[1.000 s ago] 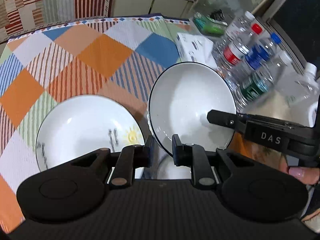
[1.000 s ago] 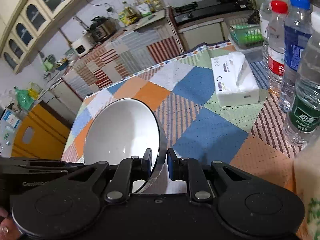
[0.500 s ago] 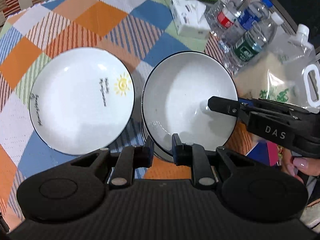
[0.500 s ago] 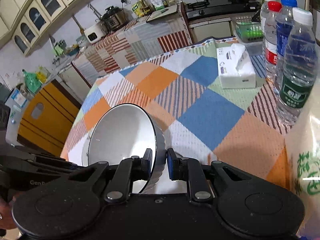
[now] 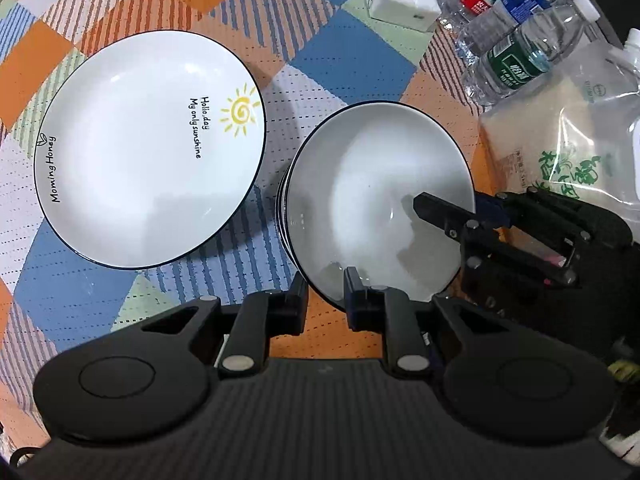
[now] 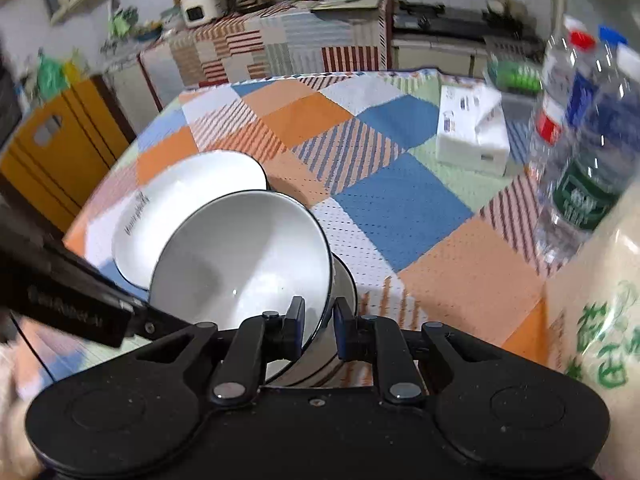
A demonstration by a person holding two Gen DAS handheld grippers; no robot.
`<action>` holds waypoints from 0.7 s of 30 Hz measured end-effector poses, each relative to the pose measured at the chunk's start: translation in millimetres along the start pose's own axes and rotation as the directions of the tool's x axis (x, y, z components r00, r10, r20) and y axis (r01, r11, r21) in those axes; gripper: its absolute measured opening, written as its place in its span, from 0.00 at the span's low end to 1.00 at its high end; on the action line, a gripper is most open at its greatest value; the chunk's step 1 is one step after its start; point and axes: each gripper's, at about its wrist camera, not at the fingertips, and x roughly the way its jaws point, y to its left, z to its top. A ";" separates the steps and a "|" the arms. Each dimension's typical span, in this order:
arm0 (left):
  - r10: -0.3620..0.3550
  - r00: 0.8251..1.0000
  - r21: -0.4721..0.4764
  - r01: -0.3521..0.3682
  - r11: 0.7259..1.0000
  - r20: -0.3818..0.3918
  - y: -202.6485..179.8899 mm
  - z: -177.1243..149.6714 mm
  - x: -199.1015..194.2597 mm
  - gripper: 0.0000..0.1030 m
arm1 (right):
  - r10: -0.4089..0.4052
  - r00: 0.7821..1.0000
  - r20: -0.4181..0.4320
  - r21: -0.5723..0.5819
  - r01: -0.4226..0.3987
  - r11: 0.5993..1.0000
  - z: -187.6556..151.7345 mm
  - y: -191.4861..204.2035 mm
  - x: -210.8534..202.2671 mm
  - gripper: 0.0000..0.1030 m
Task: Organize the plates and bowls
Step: 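Lift the bowl with both grippers and lower it onto the nested bowls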
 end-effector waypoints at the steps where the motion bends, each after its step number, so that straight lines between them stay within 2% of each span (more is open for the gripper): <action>1: 0.000 1.000 -0.003 0.000 1.000 -0.005 0.1 0.7 1.4 0.16 | -0.021 1.000 0.003 -0.034 0.021 0.999 -1.6 4.3 0.2 0.19; 6: 0.012 1.000 -0.013 -0.012 1.000 -0.019 1.4 3.6 8.9 0.16 | -0.115 0.993 0.030 -0.192 0.119 0.974 -7.2 22.1 4.4 0.20; 11: 0.013 1.000 -0.001 -0.013 1.000 -0.007 1.0 2.1 10.6 0.18 | -0.136 0.988 0.068 -0.283 0.150 0.947 -12.8 28.1 8.6 0.26; 12: 0.012 1.000 0.003 -0.012 1.000 0.002 0.6 0.6 9.8 0.18 | -0.134 0.988 0.073 -0.291 0.150 0.945 -13.4 29.0 8.4 0.27; 14: 0.014 1.000 0.020 -0.014 1.000 0.023 0.4 -2.5 6.6 0.27 | -0.121 0.990 0.078 -0.286 0.138 0.948 -14.1 27.2 6.7 0.30; 17: 0.006 0.997 0.040 -0.009 0.999 0.075 0.6 -9.2 -4.9 0.35 | -0.091 0.992 0.093 -0.248 0.111 0.962 -16.6 16.9 -1.2 0.37; 21: -0.016 0.987 0.040 0.009 0.999 0.162 6.6 -17.1 -21.9 0.41 | -0.007 0.983 0.184 -0.217 0.047 0.975 -24.5 5.5 -26.4 0.57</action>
